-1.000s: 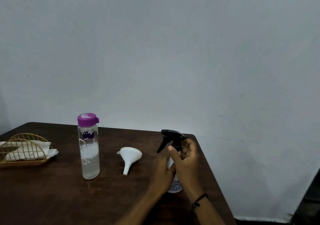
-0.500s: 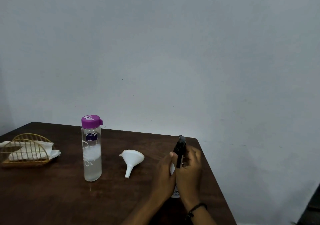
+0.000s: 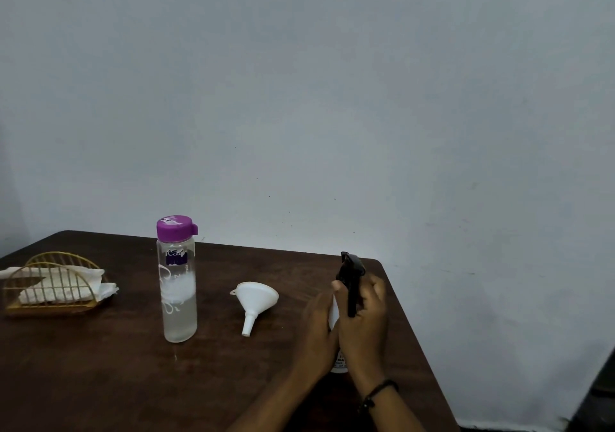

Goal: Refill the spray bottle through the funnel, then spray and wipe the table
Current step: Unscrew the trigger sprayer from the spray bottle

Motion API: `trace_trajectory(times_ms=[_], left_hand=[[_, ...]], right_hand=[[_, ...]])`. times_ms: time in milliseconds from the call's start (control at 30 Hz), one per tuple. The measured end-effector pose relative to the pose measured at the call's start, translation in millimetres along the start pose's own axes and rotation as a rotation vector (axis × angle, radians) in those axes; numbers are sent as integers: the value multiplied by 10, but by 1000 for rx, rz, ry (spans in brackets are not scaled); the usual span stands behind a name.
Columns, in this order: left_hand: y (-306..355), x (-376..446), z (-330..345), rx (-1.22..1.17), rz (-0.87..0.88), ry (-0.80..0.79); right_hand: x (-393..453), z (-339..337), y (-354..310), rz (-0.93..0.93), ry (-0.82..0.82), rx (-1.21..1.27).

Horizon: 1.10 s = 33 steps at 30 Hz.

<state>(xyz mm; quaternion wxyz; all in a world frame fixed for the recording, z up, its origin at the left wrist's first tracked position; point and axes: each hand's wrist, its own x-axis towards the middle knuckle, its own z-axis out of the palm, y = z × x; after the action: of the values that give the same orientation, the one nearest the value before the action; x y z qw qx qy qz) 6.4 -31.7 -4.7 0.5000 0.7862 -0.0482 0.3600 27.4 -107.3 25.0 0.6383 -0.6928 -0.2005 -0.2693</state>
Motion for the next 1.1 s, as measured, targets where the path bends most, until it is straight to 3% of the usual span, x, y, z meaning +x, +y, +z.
trace_trajectory(times_ms=[267,467,600,700,800,933,1100], left_hand=[[53,-13,-19,-15,-30,-6],[104,-12,5,-93,3,10],[-112,-17,66,-65,-150,-77],[-149,-10,88,43,-110,-134],[-12,-8,26,0,-55,-3],[76,5,-1,-13,5,-13],[-117,-14,74,30,-113,-31]], right_hand=[[-29,-30,1,24,-74,39],[8,-4,-21,-52,35,-25],[-48,7,-7,-64,9,-25],[-73,6,-32,-11,-21,22],[-64,6,-64,15,-54,52],[-8,17,-39,-9,13,22],[-65,19,-47,-4,-23,44]])
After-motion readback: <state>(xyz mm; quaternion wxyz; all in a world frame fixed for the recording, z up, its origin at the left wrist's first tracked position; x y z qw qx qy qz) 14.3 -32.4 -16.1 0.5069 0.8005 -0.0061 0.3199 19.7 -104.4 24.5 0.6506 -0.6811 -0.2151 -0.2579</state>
